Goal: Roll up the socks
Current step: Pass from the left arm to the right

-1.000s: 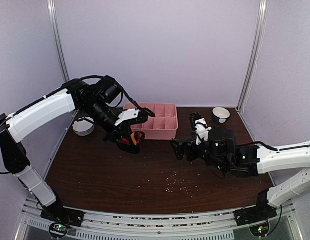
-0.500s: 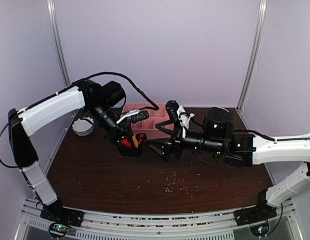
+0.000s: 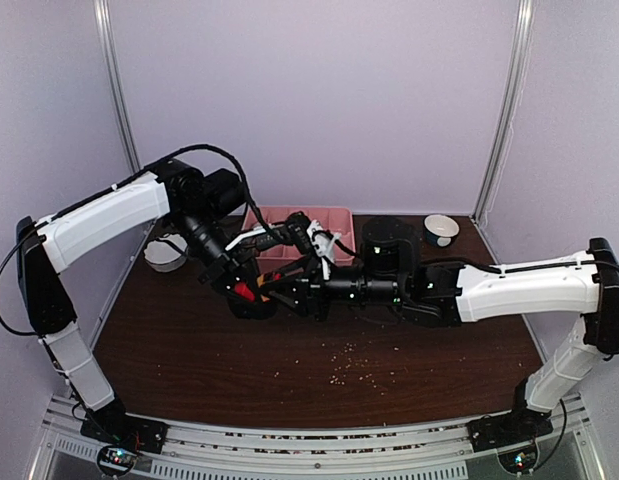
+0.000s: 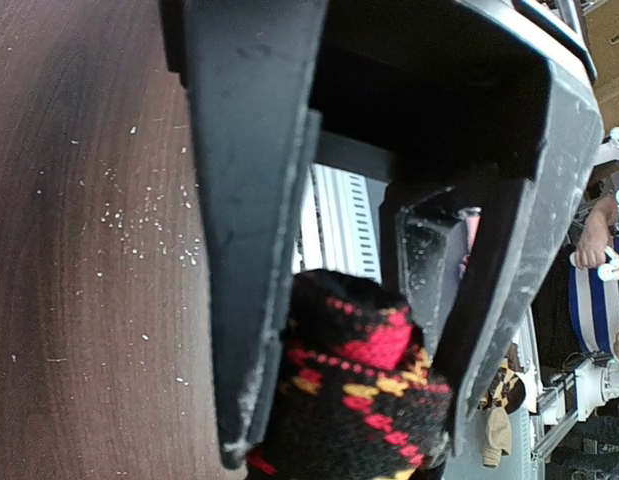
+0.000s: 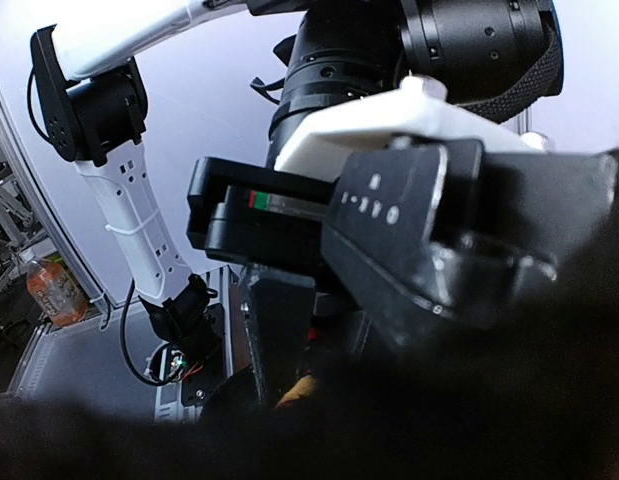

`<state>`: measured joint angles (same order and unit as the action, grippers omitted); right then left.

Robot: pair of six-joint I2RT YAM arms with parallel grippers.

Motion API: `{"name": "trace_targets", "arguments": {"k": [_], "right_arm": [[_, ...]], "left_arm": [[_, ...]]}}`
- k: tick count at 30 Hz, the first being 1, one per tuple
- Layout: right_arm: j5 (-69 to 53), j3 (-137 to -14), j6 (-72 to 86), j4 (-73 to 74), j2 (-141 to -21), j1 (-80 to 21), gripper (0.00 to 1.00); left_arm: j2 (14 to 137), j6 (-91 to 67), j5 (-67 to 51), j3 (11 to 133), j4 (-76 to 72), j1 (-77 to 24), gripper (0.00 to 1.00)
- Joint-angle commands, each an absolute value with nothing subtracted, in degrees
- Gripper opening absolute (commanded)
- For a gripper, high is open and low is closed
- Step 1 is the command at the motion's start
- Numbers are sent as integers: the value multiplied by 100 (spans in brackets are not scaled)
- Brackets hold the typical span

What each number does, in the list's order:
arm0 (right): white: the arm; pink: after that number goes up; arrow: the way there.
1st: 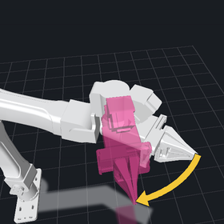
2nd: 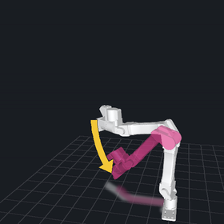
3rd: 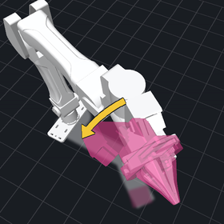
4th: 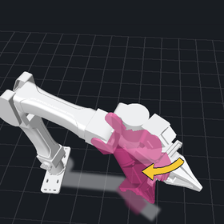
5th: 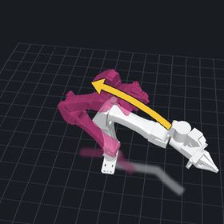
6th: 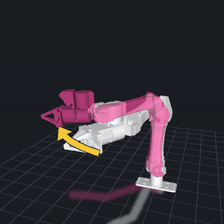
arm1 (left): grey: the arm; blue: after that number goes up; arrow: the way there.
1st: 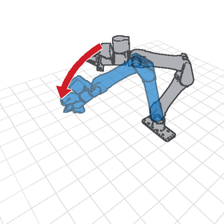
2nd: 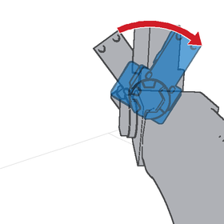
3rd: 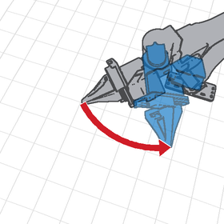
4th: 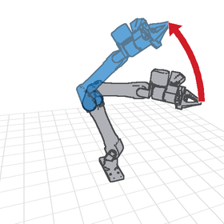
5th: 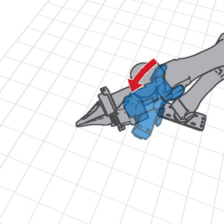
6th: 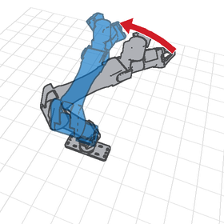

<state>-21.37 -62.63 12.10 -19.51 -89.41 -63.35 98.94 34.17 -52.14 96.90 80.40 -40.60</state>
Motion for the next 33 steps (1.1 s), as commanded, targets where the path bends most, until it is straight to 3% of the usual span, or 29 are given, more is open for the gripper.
{"name": "trace_targets", "arguments": {"k": [1, 3, 6, 9, 13, 20, 25, 29, 33], "right_arm": [[-2100, -6472, 1476, -1951, -9111, -6348, 38], [-2077, -6286, 1643, -2274, -9082, -6334, 36], [-2048, -6018, 2034, -2962, -9036, -6321, 0], [-2113, -6081, 2297, -3000, -9130, -6317, 0], [-1794, -6012, 2545, -3125, -9088, -6319, 0], [-971, -5763, 2116, -3033, -8781, -6419, 0], [-1080, -5766, 1744, -3002, -8782, -6505, 0], [-1067, -5730, 1444, -3051, -8762, -6603, 0], [-868, -5762, 1396, -3061, -8741, -6680, 0]], "left_arm": [[9674, 3993, -5829, 9905, 8365, -4061, 0], [9645, 4043, -5881, 9904, 8375, -4061, 0], [9610, 4160, -5922, 9918, 8446, -4061, 0], [9591, 4194, -5923, 9969, 8455, -4063, 8], [9452, 3785, -5453, 9988, 7967, -4057, 32], [8541, 3164, -3931, 9465, 6543, -4052, 44], [8462, 3155, -3897, 9796, 6781, -3909, 50], [8653, 3091, -4575, 9974, 7117, -3689, 55], [8889, 3150, -5001, 9815, 7354, -3690, 86]]}}
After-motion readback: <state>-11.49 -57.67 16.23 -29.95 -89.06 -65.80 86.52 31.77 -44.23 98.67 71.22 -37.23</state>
